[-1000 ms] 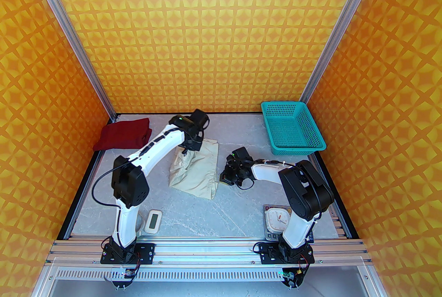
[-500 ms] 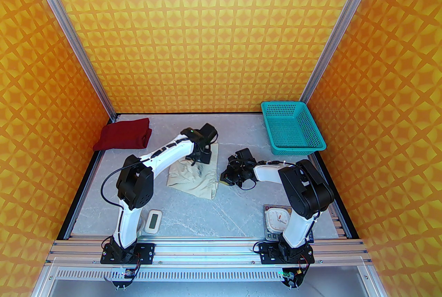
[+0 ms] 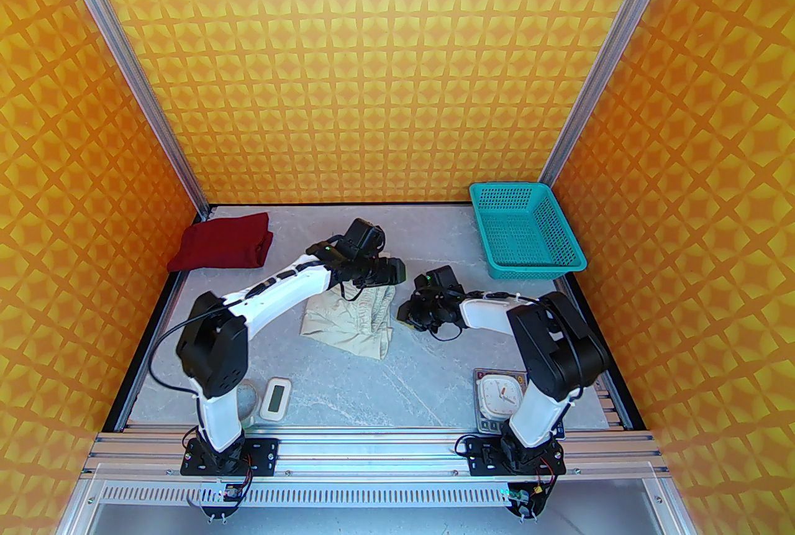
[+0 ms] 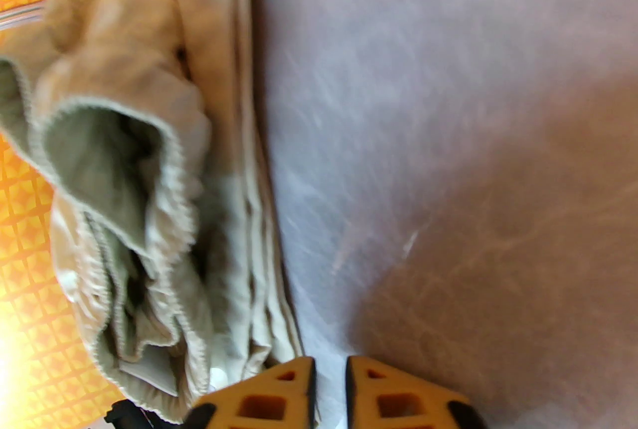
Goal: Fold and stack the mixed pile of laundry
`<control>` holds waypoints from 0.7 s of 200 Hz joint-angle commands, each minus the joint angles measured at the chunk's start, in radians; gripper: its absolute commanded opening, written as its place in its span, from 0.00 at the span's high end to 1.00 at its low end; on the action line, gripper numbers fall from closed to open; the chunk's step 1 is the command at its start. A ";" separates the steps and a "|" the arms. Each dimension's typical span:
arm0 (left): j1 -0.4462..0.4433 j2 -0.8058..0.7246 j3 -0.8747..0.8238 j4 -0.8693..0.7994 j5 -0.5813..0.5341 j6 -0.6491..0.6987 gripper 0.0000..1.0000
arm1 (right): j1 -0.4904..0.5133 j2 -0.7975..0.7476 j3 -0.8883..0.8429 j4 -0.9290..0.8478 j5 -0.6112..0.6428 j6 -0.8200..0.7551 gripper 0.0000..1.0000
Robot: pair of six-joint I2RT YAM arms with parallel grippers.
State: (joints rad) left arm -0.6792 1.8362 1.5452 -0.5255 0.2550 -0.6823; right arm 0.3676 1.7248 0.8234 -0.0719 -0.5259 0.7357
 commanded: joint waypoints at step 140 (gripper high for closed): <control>0.084 -0.063 -0.378 -0.009 0.085 0.170 0.80 | 0.066 0.272 0.437 -0.080 0.024 0.045 0.82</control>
State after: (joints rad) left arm -0.5541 1.7580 1.2118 -0.5564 0.3115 -0.5152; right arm 0.4545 1.9282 1.2400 -0.1158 -0.5259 0.7670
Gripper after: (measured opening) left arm 0.207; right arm 0.187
